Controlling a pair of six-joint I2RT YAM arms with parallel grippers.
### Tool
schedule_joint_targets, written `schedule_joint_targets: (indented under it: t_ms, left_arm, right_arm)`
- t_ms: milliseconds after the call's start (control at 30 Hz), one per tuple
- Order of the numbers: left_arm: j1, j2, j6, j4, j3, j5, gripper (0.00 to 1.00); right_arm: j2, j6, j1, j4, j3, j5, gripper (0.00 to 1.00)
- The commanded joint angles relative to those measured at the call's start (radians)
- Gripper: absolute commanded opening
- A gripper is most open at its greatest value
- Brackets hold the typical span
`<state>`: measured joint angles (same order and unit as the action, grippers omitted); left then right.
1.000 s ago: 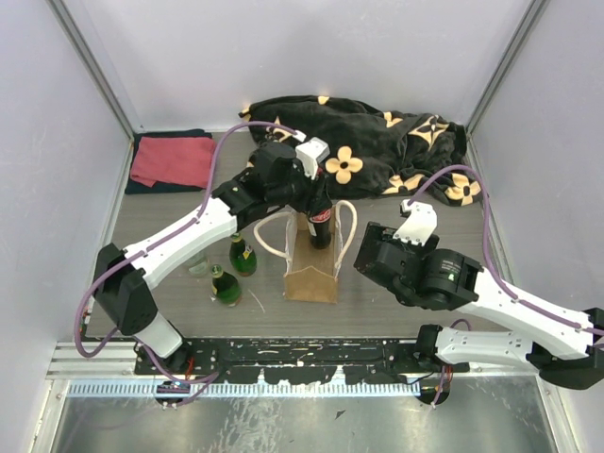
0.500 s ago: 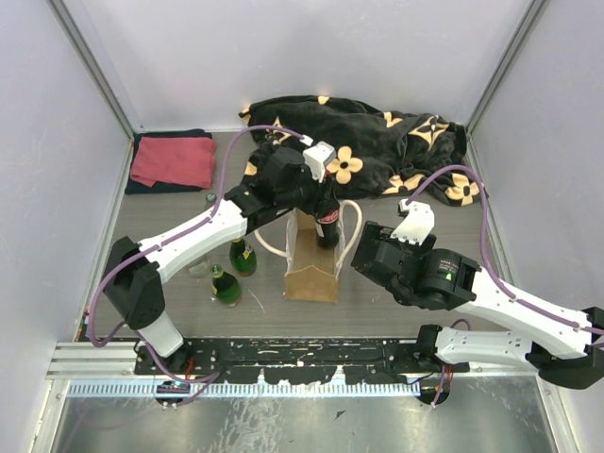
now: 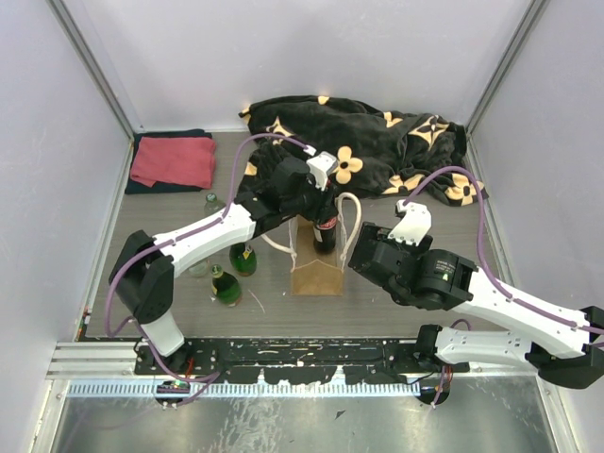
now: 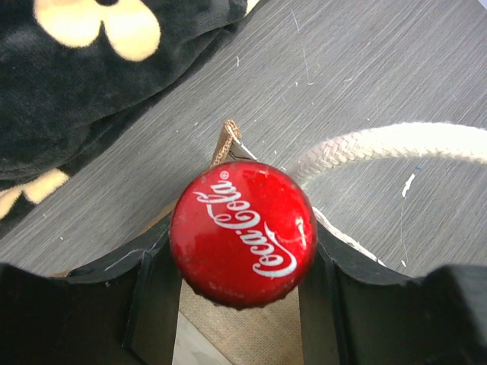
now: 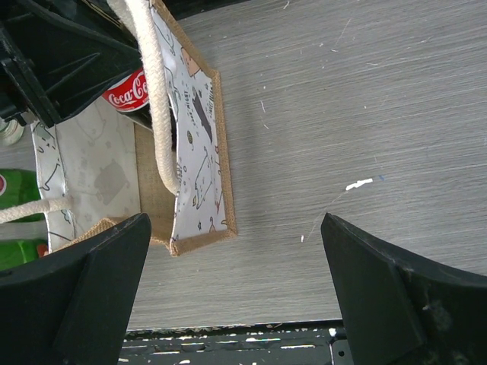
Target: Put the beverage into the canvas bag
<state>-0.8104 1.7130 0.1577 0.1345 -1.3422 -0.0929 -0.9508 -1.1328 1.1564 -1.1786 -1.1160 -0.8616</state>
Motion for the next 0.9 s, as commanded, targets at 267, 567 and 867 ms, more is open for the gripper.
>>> schedule_joint_targets:
  t_ms: [267, 567, 867]
  left_arm:
    - [-0.034, 0.009, -0.019, -0.226, 0.017, 0.04, 0.0]
    - [-0.037, 0.04, -0.026, -0.221, 0.023, 0.052, 0.0]
    - [-0.04, 0.024, -0.037, -0.18, 0.065, 0.027, 0.35]
  right_arm:
    - [0.039, -0.019, 0.003, 0.054, 0.032, -0.02, 1.0]
    - [0.053, -0.018, 0.003, 0.045, 0.034, -0.027, 1.0]
    - [0.069, -0.018, 0.003, 0.05, 0.054, -0.028, 1.0]
